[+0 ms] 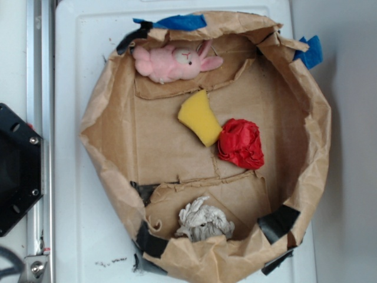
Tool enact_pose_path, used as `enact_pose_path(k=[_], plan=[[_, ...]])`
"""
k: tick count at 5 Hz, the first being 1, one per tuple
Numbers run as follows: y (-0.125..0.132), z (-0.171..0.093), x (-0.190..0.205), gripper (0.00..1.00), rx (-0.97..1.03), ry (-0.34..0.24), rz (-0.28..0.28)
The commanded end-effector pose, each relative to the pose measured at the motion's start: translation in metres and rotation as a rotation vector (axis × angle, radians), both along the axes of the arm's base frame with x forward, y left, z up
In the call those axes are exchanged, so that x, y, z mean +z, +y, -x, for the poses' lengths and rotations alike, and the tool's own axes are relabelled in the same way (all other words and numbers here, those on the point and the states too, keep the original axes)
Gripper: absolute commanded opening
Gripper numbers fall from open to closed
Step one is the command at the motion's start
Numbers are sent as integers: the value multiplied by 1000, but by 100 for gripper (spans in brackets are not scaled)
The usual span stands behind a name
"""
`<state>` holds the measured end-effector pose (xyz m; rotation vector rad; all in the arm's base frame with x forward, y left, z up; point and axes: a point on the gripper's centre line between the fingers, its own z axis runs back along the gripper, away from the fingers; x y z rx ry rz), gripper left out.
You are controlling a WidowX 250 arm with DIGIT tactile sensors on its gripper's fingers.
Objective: Grab the pink bunny.
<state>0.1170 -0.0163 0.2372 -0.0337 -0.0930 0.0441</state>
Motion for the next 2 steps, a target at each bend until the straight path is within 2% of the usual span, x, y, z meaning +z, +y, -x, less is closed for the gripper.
enact_pose_path(k=[1, 2], plan=[[0, 0, 0, 100, 0, 0, 0], [-7, -32, 0, 100, -10, 16, 37]])
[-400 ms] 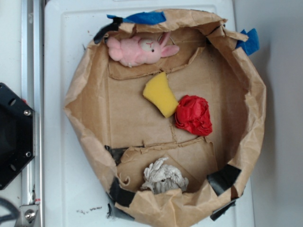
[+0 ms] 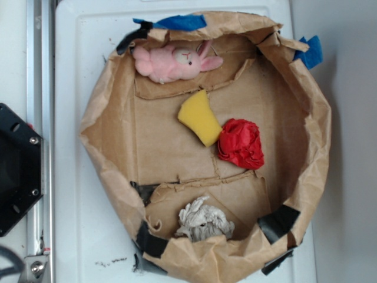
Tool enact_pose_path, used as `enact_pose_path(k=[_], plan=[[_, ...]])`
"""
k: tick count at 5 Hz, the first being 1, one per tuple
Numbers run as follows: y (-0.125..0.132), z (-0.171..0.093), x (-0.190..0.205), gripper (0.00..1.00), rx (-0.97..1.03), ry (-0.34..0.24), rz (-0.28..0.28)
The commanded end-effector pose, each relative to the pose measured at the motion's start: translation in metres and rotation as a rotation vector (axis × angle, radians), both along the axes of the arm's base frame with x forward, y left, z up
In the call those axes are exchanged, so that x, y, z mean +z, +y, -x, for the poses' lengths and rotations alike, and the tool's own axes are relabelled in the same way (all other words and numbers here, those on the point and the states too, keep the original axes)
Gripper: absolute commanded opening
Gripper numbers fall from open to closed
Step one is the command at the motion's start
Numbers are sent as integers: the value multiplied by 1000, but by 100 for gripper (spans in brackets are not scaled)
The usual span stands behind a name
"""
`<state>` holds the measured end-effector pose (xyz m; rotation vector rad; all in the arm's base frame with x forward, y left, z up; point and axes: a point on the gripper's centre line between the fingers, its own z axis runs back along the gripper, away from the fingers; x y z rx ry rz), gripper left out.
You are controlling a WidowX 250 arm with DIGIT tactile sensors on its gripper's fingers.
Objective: Grab the pink bunny.
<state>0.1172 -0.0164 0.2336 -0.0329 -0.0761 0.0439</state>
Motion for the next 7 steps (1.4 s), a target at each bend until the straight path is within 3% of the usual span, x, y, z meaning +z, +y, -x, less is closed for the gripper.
enact_pose_path(k=[1, 2, 3, 5, 7], plan=[[-15, -57, -6, 100, -90, 3, 79], [-11, -79, -27, 100, -188, -71, 39], [2, -93, -57, 100, -239, -100, 16], [35, -124, -99, 100, -193, -68, -28], [35, -124, -99, 100, -193, -68, -28]])
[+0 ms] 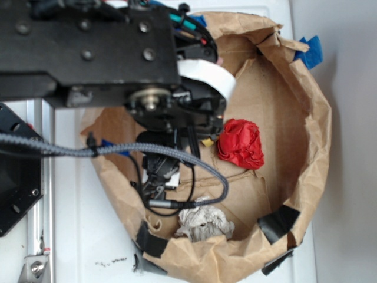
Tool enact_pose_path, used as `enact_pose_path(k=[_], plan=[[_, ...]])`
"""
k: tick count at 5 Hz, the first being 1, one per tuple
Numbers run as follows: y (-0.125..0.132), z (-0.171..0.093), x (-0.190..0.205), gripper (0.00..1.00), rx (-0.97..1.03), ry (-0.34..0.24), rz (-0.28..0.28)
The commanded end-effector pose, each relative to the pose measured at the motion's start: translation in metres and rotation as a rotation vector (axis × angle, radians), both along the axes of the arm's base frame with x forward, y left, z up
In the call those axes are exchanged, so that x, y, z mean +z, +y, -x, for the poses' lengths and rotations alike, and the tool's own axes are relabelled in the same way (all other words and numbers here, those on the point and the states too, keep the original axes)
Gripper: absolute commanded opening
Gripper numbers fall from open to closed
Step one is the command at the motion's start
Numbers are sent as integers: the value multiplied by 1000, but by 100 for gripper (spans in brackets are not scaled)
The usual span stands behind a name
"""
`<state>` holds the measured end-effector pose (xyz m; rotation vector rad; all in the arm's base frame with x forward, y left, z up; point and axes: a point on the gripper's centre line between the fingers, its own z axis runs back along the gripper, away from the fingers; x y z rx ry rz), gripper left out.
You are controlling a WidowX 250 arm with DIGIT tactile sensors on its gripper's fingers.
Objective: Grab the pink bunny.
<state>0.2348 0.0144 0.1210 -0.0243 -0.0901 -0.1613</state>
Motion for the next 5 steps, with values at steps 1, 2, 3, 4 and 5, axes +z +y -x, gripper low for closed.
enact_pose_path(k=[1, 2, 3, 4, 5], plan=[[16, -16, -6, 100, 63, -53, -6], [30, -32, -30, 100, 99, -68, -12], [32, -34, -38, 100, 104, -70, -40], [38, -31, -27, 100, 129, -90, -47], [49, -30, -19, 100, 167, -107, -77]])
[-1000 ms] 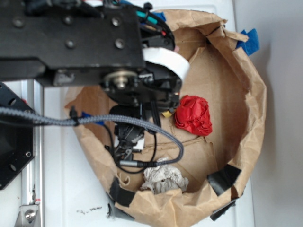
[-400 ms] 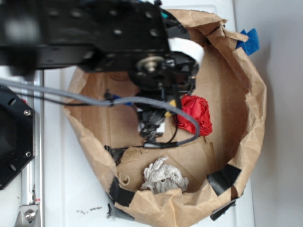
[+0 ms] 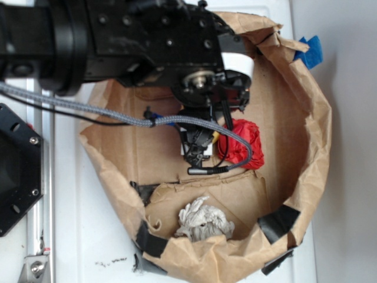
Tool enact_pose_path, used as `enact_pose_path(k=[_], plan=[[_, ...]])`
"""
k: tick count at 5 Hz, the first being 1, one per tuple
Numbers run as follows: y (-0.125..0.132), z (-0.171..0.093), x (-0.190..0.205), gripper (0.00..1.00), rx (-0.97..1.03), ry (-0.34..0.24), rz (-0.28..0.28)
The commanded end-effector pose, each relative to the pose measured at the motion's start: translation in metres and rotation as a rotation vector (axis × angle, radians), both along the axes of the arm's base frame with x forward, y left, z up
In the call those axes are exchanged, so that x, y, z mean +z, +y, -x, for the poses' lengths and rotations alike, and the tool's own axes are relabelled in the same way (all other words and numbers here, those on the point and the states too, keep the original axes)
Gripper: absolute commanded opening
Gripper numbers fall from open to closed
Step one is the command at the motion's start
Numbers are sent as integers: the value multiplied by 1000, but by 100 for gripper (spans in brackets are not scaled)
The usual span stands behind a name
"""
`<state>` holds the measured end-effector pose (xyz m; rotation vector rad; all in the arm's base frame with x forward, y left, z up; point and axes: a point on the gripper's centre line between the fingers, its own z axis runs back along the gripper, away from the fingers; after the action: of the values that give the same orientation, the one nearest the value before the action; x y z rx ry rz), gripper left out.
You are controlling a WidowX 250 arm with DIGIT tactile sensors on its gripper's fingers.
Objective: Grab the pink bunny.
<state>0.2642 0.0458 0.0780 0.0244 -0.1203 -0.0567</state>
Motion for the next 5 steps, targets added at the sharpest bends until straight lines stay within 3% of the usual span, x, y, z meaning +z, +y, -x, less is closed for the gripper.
enact_pose_path(k=[1, 3, 5], plan=[[19, 2, 27, 100, 48, -94, -52], [25, 7, 24, 100, 74, -118, -144], [30, 13, 9, 100, 67, -84, -180]])
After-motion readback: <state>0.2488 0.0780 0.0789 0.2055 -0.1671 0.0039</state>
